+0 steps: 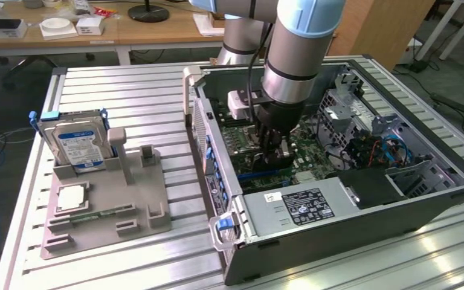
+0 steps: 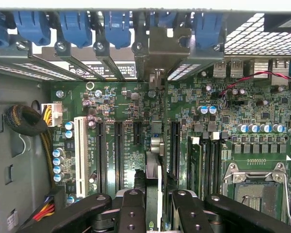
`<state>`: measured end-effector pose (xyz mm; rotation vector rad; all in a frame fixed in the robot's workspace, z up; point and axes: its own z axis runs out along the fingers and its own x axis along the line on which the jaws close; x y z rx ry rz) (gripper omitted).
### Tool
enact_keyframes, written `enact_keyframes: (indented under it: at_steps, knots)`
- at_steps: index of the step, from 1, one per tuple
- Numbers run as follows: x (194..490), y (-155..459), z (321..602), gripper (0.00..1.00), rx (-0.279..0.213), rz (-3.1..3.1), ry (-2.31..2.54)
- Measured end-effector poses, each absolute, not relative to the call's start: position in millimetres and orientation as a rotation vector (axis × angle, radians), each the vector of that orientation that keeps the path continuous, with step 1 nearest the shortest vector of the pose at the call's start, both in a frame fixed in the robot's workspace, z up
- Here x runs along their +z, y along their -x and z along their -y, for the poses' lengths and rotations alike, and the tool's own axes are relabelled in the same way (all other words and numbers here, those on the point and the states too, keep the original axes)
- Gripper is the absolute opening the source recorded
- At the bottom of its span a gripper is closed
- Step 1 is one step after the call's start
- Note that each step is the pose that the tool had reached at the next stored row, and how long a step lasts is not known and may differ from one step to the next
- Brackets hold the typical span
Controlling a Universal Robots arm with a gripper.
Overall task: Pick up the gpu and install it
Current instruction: 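Insert the gpu into the slot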
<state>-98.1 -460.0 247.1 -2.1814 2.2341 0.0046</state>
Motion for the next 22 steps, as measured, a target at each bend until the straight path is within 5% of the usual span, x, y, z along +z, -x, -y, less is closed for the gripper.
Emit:
enact_keyframes:
  at_steps: [22]
  knots:
    - [243.3, 98.2, 460.0, 0.26, 0.005, -2.234, 2.181]
